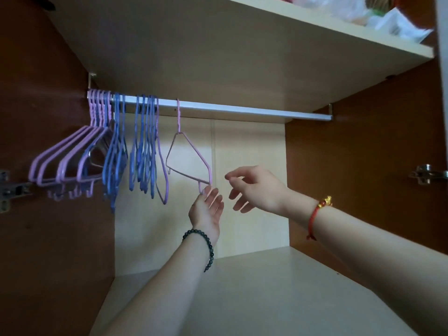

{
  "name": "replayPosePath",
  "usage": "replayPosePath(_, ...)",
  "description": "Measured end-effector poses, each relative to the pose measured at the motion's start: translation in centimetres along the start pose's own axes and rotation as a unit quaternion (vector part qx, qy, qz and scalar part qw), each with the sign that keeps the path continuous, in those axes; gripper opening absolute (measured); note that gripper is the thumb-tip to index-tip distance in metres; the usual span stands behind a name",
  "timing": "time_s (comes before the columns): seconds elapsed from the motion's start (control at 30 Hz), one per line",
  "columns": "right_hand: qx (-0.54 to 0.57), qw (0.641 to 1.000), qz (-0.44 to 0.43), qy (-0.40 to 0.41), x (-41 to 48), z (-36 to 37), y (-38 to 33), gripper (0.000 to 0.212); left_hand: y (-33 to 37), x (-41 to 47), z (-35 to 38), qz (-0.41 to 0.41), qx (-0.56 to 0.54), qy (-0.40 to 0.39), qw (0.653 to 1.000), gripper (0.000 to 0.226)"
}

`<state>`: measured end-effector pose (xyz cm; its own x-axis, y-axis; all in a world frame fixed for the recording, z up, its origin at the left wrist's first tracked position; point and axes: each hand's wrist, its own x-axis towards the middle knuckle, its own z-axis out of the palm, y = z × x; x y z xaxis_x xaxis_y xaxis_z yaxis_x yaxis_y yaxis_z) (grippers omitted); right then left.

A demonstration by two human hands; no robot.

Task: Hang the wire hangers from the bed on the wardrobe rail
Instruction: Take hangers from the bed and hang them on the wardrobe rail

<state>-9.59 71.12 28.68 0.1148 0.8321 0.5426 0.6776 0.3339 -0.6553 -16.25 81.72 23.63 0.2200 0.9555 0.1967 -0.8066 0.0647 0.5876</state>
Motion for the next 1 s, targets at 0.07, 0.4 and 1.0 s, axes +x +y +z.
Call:
replayPosePath(0.07, -0.017, 1.000, 0.017, 0.014, -1.8, -1.9, 1.3, 0.029, -1.5, -1.1, 0.6, -0.016, 0.039, -0.015, 0.999, 0.015)
replayPosePath(0.4, -0.106, 0.979, 0.108, 0.139, -14.1, -13.4, 7.6, 0.027, -12.9, -9.2, 7.5, -0.034, 0.243, -0.203, 0.948, 0.015)
replayPosePath(1.0, -0.186, 0.823, 0.286, 0.456, -49.2, -31.2, 7.6, 0.019, -32.0, -38.6, 19.2, -0.069, 0.256, -0.660, 0.702, 0.019)
